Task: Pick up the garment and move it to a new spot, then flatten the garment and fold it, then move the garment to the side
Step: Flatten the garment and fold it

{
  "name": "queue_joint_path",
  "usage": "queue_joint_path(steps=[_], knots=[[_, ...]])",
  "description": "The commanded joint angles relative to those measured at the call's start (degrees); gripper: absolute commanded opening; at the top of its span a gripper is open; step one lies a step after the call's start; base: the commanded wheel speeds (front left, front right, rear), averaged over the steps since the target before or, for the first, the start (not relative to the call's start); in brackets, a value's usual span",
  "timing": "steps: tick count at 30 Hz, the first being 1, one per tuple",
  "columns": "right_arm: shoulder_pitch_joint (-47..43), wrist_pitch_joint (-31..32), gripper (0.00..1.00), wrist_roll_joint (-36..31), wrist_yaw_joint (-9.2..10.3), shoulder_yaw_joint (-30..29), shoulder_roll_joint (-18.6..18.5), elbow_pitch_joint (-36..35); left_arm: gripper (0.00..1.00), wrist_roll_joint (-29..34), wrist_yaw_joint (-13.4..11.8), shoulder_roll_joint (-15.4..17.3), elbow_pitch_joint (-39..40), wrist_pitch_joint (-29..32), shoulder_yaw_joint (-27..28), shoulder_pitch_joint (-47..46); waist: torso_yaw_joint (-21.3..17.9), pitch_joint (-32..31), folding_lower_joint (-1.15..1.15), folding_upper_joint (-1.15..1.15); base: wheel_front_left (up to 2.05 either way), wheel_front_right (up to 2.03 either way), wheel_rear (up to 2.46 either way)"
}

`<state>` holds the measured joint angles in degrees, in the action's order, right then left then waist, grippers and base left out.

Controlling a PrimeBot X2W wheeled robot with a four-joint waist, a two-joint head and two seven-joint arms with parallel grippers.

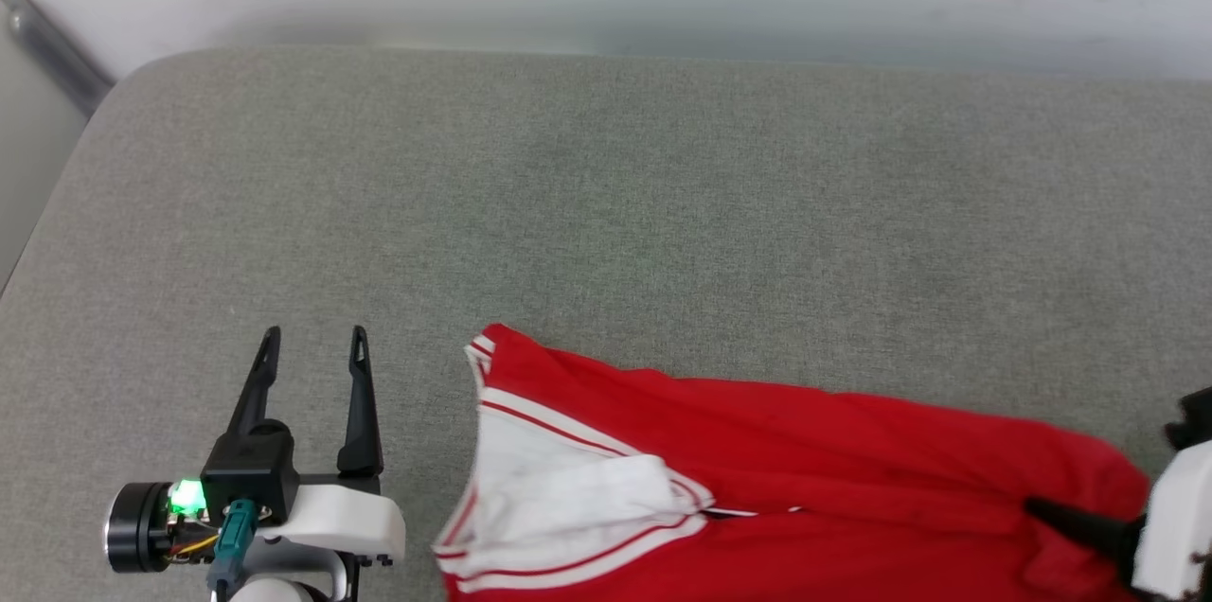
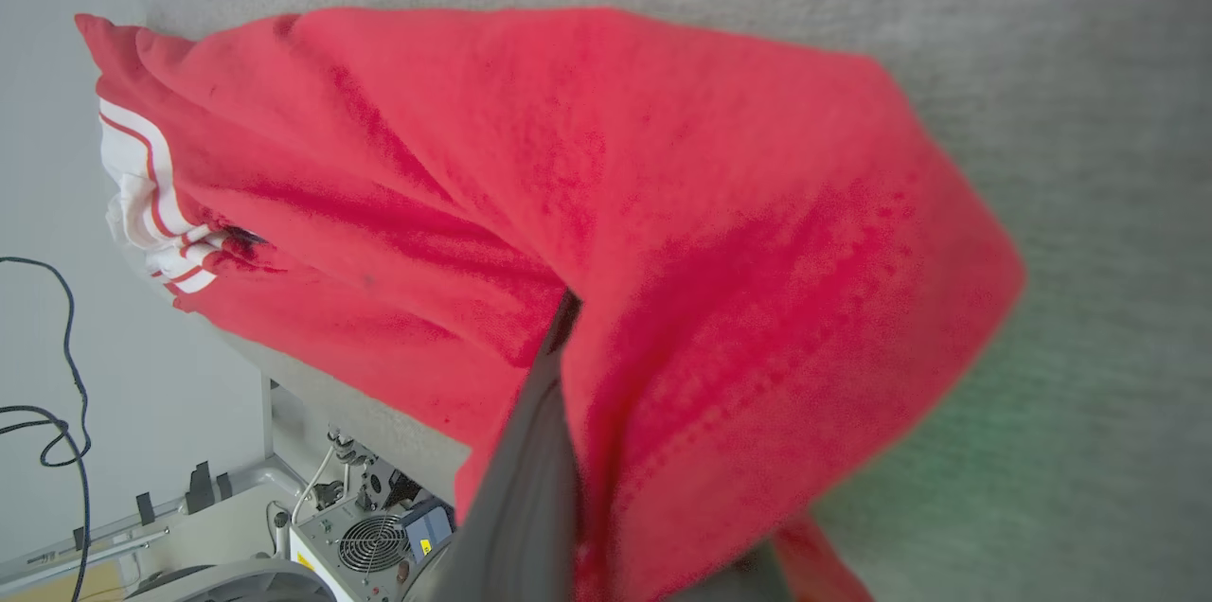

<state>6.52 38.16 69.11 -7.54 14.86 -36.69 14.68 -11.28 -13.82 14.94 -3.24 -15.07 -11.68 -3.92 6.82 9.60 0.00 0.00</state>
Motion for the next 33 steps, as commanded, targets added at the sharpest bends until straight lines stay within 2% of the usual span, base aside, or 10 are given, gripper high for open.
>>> queue_joint_path(steps=[1,11,16,23,24,29,33], knots=[[0.9,-0.8,0.00,0.3,0.09,-1.3,-1.7,0.4,1.00,1.0,0.7,-0.8,0.4,-0.1,1.1,1.1,-0.2,-0.6,0.00,0.00,0.00,0.00,0.00],[-0.8,0.1,0.00,-2.5,0.08,-5.1,-8.8,3.7,1.00,5.6,3.8,-4.5,1.3,-0.1,5.3,5.1,-1.1,-2.9,0.00,0.00,0.00,0.00,0.00],[-1.5,2.6,0.00,-3.5,0.07,-4.4,-9.4,-2.1,1.00,6.7,4.9,-5.9,1.5,-0.1,7.1,6.2,-1.4,-3.5,0.00,0.00,0.00,0.00,0.00],[0.1,7.3,0.00,-4.4,0.07,-2.3,-4.9,-13.8,1.00,7.7,6.3,-7.0,1.8,-0.1,8.8,6.9,-1.9,-3.6,0.00,0.00,0.00,0.00,0.00],[0.1,7.3,0.00,-4.4,0.07,-2.3,-4.9,-13.8,1.00,7.7,6.3,-7.0,1.8,-0.1,8.8,6.9,-1.9,-3.6,0.00,0.00,0.00,0.00,0.00],[3.7,12.2,0.00,-6.8,0.07,2.0,0.0,-19.9,1.00,8.5,7.1,-7.6,2.1,-0.1,9.6,5.9,-2.0,-2.7,0.00,0.00,0.00,0.00,0.00],[9.1,16.0,0.00,-9.1,0.07,6.5,4.7,-21.2,1.00,8.8,7.8,-8.1,2.1,-0.1,9.9,5.0,-1.8,-1.6,0.00,0.00,0.00,0.00,0.00]])
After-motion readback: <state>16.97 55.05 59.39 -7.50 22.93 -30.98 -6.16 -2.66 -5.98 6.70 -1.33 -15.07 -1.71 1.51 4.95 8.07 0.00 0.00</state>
